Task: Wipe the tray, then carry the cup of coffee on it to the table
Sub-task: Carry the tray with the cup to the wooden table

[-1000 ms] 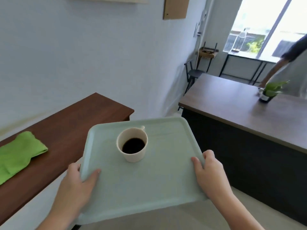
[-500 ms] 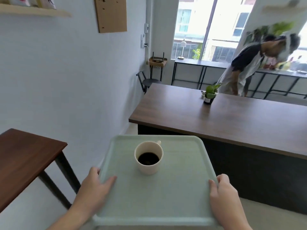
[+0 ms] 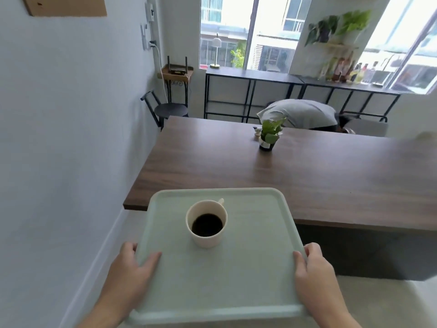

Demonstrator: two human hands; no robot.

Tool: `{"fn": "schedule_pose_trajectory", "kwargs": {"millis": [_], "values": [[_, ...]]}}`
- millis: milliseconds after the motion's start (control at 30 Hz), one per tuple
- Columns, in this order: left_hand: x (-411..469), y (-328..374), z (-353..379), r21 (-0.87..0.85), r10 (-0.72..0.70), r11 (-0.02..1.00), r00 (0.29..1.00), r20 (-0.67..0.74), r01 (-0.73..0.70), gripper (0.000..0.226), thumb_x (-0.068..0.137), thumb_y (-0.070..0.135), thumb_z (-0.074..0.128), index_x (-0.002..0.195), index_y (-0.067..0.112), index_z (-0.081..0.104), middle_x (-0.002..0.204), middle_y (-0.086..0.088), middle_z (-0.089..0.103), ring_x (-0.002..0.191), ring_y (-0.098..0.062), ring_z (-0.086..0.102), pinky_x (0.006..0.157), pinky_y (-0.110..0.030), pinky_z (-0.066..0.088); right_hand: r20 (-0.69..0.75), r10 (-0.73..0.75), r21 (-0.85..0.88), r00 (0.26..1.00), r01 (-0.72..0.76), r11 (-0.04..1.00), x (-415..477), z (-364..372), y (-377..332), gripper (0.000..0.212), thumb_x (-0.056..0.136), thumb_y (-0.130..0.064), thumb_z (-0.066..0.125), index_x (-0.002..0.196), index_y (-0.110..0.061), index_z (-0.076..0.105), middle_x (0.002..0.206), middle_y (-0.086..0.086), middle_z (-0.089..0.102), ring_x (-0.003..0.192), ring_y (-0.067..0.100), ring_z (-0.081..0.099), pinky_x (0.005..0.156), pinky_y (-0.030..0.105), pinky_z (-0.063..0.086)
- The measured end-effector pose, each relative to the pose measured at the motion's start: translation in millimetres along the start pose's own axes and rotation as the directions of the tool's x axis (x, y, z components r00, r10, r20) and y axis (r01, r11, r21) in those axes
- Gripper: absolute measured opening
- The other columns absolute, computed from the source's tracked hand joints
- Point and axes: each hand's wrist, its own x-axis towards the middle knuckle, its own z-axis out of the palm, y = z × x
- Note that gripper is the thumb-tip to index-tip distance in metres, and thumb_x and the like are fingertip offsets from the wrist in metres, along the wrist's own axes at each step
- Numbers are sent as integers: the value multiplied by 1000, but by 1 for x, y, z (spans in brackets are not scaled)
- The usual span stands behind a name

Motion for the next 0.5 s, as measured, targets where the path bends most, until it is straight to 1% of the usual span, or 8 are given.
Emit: {"fn": "schedule_pose_trajectory", "kwargs": {"millis": [167, 300, 367, 400, 433, 500], "values": [[59, 29, 14, 11, 14, 1000, 1000, 26, -15, 28, 84, 40, 74, 93, 24, 53, 88, 7, 68, 74, -10, 66, 53, -28, 46, -11, 10, 16, 1000, -10, 1000, 59, 23, -12, 19, 100, -20, 50, 82, -19, 44, 70, -2, 62, 60, 13, 59, 46, 26, 37], [108, 51, 33, 49, 29, 998, 1000, -4, -29, 27, 83, 38, 74, 90, 24, 51, 82, 7, 68, 69, -8, 65, 51, -28, 45, -28, 0, 26, 1000, 1, 1000, 120, 45, -22, 23, 100, -20, 51, 79, -22, 42, 68, -3, 61, 60, 10, 56, 47, 24, 35], [134, 59, 43, 66, 27, 998, 999, -24, -25, 28, 84, 38, 73, 90, 23, 51, 82, 5, 68, 71, -9, 65, 52, -29, 44, -27, -9, 27, 1000, 10, 1000, 152, 57, -29, 24, 100, -21, 51, 78, -23, 41, 68, -5, 60, 61, 8, 55, 47, 24, 35], [147, 63, 48, 79, 29, 997, 999, -40, -26, 28, 84, 38, 73, 90, 23, 51, 83, 5, 68, 73, -9, 65, 53, -29, 44, -21, -14, 37, 1000, 15, 999, 168, 63, -33, 24, 100, -21, 51, 78, -23, 41, 68, -6, 59, 61, 8, 55, 47, 26, 36], [161, 67, 52, 93, 31, 995, 998, -57, -25, 27, 84, 38, 72, 90, 23, 51, 83, 5, 68, 73, -9, 65, 53, -29, 43, -12, -21, 45, 1000, 22, 999, 185, 69, -38, 22, 99, -21, 51, 79, -22, 42, 69, -5, 59, 61, 11, 55, 49, 30, 37], [186, 73, 61, 107, 20, 994, 997, -79, -11, 23, 87, 35, 70, 90, 23, 51, 84, 4, 67, 75, -12, 65, 55, -32, 44, 19, -13, 54, 1000, 12, 998, 216, 80, -46, 16, 98, -21, 52, 84, -20, 45, 69, -2, 59, 64, 25, 56, 56, 36, 39]]}}
